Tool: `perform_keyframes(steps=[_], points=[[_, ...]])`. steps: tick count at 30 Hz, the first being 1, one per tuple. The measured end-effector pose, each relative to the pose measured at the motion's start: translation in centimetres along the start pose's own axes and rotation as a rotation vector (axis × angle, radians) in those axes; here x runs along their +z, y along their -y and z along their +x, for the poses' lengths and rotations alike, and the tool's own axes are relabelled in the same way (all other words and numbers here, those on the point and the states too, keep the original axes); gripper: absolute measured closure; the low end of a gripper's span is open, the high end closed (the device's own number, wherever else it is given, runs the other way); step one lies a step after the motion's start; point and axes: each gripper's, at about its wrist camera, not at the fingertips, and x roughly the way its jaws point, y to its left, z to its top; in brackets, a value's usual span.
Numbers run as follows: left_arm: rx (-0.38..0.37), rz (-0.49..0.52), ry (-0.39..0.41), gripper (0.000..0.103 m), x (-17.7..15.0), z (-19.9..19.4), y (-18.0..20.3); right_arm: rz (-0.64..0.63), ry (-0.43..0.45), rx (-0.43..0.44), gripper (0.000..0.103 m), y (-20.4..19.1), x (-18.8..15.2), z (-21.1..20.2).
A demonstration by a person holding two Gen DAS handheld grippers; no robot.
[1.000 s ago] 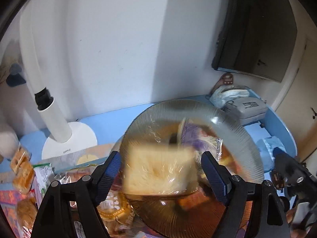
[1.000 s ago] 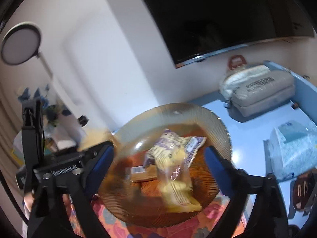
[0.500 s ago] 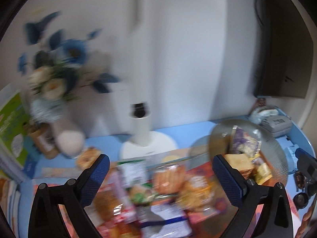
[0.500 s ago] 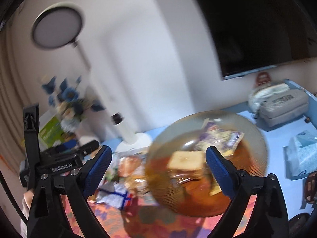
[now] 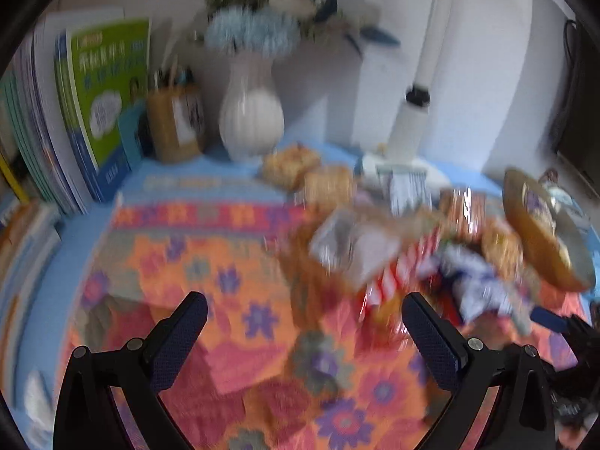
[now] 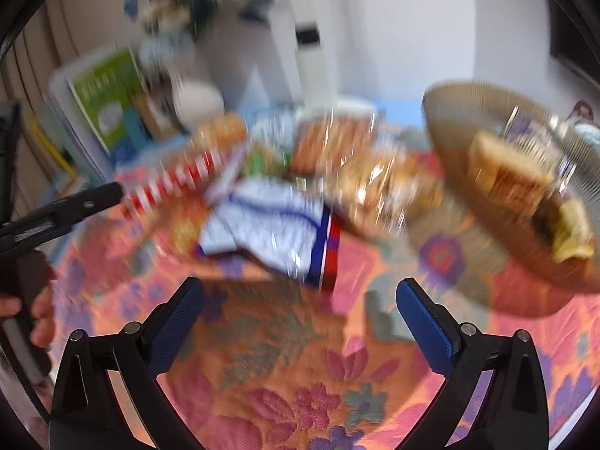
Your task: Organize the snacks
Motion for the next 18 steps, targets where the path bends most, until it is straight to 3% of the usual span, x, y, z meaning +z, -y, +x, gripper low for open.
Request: perform_keyframes(steps=[3,6,8,12,18], points=[[-0.015,0.008,-0.057,0.0,-2.2,1.7,0.0,-0.015,-0.046,-0.074,0.0,0.1,-0.8,2.2],[0.072,0.055,-0.102,0.0,-3.4,3.5,1.2,-0.091,-0.069,-0.166,0.0,-0.8,-0.6,3.3],[0.118,0.104,-0.093,0.0,-3.7,3.4,2.3,-0.108,-0.068,-0.168,0.0,-1.0,-0.4,3.5],[0.062,0.053,-0.103,0.0,-3.8,3.4,1.4,-0.097,-0.064,-0.151,0.0,-0.7,-0.6,3.4],[0.078,0.062,-0.104,0.0,-3.6,3.3,1.8,-0.098,-0.065,-0.153,0.0,-0.8,-0.7,3.3]])
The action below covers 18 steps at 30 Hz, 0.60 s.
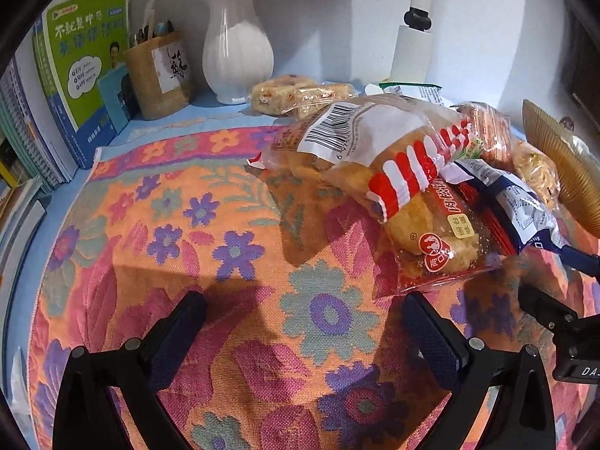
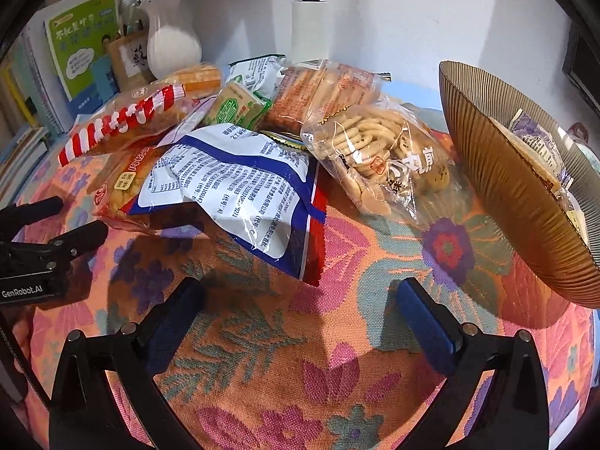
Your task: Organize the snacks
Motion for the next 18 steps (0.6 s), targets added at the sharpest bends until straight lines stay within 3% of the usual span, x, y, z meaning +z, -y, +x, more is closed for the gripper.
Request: perform_keyframes(steps=[18], points=[[0.002,0.002,-0.001,0.0,0.2,0.2,-0.08,-0.002,-0.002,-0.002,0.0,0.08,0.1,0.06]])
